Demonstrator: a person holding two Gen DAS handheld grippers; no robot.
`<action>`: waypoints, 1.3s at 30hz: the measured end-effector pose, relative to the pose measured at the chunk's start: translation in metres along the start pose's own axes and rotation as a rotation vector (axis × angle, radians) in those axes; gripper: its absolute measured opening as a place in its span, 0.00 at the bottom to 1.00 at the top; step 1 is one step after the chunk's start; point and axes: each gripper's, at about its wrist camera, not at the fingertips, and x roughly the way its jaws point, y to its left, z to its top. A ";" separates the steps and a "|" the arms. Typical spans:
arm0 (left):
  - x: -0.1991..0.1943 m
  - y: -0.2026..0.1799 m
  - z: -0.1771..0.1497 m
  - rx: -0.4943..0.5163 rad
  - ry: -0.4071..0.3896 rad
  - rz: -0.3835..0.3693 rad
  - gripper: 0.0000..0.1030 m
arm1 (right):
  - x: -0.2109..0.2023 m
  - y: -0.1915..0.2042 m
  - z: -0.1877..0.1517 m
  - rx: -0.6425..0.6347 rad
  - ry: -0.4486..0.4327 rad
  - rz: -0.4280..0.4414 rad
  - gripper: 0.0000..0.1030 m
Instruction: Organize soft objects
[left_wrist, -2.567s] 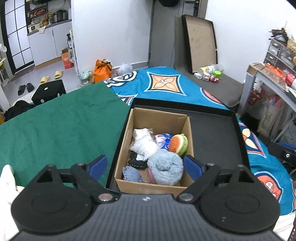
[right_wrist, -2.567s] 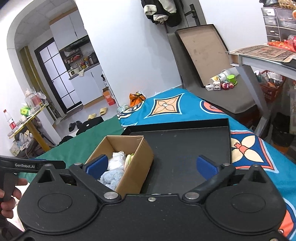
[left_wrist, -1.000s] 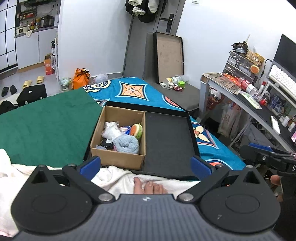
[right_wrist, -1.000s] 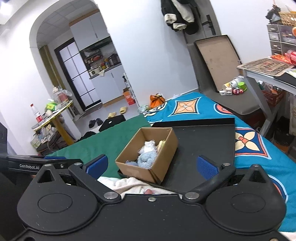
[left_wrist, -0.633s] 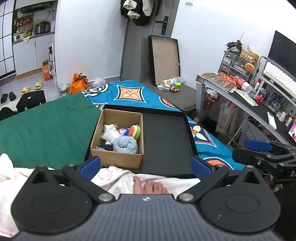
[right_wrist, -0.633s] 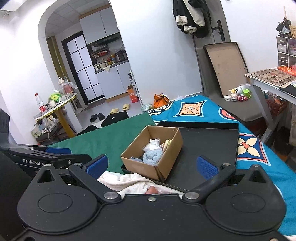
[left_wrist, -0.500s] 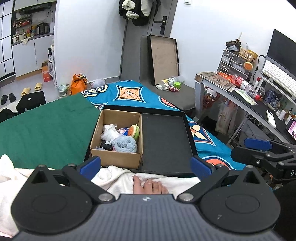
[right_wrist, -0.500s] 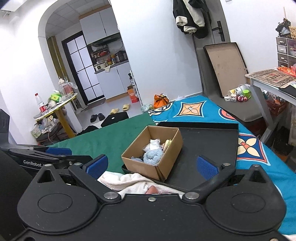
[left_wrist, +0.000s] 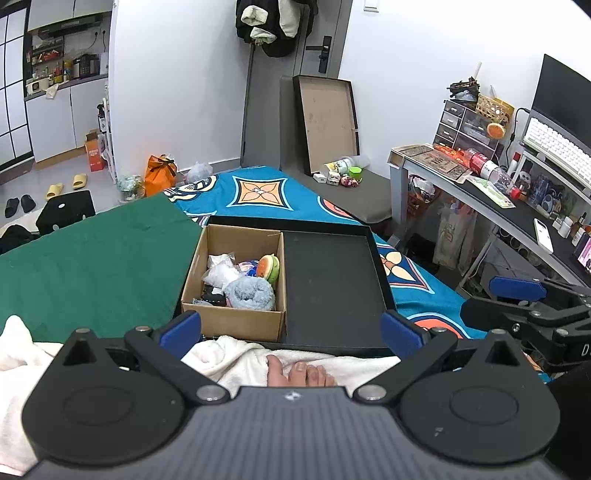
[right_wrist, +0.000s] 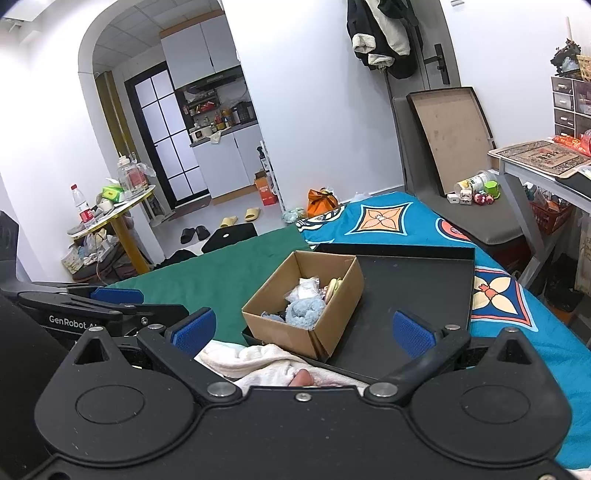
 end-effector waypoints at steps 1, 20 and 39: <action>0.000 0.000 0.000 -0.001 -0.001 0.001 1.00 | -0.001 0.000 0.000 0.000 -0.001 0.001 1.00; -0.004 -0.002 0.007 0.000 -0.018 -0.004 1.00 | -0.005 0.004 0.004 -0.009 -0.014 0.001 1.00; -0.008 0.000 0.011 -0.003 -0.017 -0.003 1.00 | -0.006 0.008 0.008 -0.020 -0.020 0.001 1.00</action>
